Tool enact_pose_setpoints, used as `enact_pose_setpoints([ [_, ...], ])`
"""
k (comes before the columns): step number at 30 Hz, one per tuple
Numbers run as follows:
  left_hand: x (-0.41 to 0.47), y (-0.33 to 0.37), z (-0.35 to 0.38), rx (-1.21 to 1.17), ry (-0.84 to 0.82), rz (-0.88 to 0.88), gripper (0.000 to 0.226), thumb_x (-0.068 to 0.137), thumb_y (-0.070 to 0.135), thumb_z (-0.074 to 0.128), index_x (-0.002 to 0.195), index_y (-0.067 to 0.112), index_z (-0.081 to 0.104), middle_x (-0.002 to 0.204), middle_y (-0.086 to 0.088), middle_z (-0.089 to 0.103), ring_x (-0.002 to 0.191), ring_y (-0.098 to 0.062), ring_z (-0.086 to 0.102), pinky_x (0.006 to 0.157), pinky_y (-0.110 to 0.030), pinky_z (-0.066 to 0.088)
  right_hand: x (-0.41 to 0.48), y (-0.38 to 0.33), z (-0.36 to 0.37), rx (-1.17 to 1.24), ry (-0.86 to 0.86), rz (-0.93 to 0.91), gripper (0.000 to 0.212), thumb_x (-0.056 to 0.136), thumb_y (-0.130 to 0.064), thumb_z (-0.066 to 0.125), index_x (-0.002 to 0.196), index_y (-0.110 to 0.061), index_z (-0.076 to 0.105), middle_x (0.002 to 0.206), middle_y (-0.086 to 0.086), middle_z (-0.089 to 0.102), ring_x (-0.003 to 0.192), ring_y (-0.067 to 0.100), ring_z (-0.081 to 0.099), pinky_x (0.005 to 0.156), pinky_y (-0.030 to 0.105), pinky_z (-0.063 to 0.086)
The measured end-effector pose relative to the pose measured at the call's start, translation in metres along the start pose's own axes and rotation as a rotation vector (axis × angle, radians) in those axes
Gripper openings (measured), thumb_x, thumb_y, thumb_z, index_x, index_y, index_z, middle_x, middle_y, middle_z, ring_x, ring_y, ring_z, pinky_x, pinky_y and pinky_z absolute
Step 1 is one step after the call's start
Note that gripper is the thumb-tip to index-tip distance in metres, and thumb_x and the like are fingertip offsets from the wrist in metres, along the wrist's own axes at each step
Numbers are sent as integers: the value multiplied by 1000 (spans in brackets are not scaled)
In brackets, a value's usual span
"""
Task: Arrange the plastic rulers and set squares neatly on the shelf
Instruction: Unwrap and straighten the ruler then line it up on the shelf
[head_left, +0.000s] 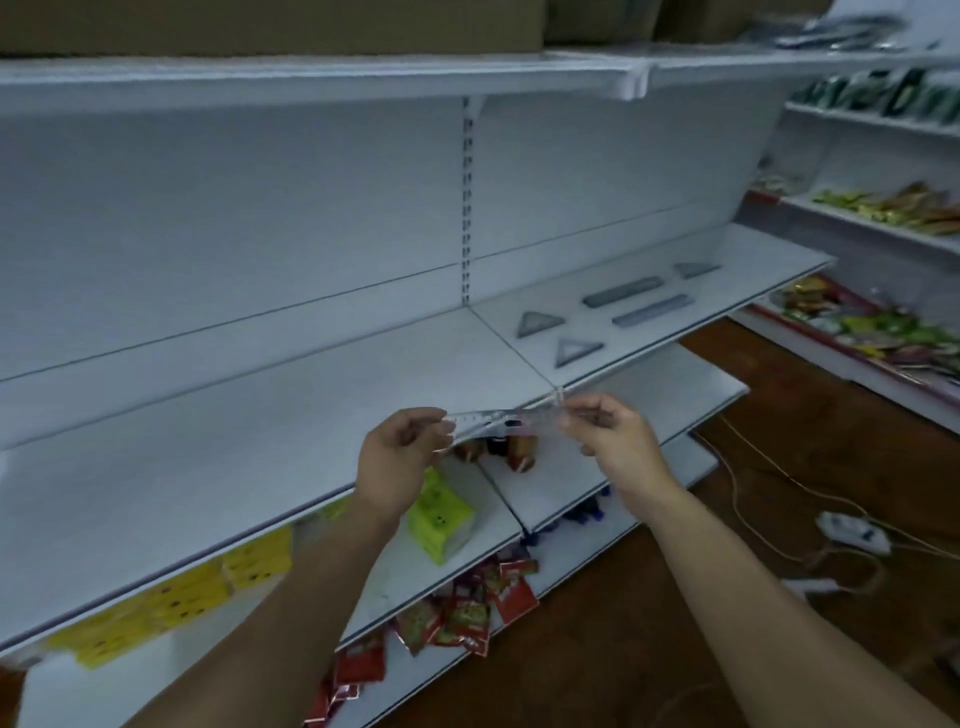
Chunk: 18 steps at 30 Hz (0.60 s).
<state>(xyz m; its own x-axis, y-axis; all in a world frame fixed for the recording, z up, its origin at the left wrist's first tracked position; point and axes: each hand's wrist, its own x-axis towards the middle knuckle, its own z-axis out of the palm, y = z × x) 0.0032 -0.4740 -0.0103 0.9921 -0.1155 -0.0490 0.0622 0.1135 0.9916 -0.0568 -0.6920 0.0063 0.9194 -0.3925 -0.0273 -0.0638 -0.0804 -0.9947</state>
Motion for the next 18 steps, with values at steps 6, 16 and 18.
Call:
enact_pose_setpoints([
  [6, 9, -11, 88, 48, -94, -6, 10, 84, 0, 68, 85, 10, 70, 68, 1, 71, 64, -13, 64, 63, -22, 53, 17, 21, -87, 1, 103, 35, 14, 86, -12, 68, 100, -15, 66, 96, 2, 66, 86, 12, 59, 66, 21, 45],
  [16, 77, -25, 214, 69, -132, 5, 8, 88, 2, 64, 93, 6, 68, 70, -11, 64, 49, -15, 53, 40, -16, 44, 98, 40, -185, 79, 283, 93, 9, 88, -13, 65, 97, -16, 67, 89, -2, 67, 77, 9, 59, 64, 19, 46],
  [18, 106, -30, 240, 69, -148, 16, 10, 86, 4, 67, 94, 10, 70, 80, -6, 71, 66, -17, 65, 57, -17, 52, 127, 38, -205, 72, 302, 98, 9, 88, -13, 65, 97, -16, 67, 88, -2, 67, 76, 9, 58, 64, 19, 46],
])
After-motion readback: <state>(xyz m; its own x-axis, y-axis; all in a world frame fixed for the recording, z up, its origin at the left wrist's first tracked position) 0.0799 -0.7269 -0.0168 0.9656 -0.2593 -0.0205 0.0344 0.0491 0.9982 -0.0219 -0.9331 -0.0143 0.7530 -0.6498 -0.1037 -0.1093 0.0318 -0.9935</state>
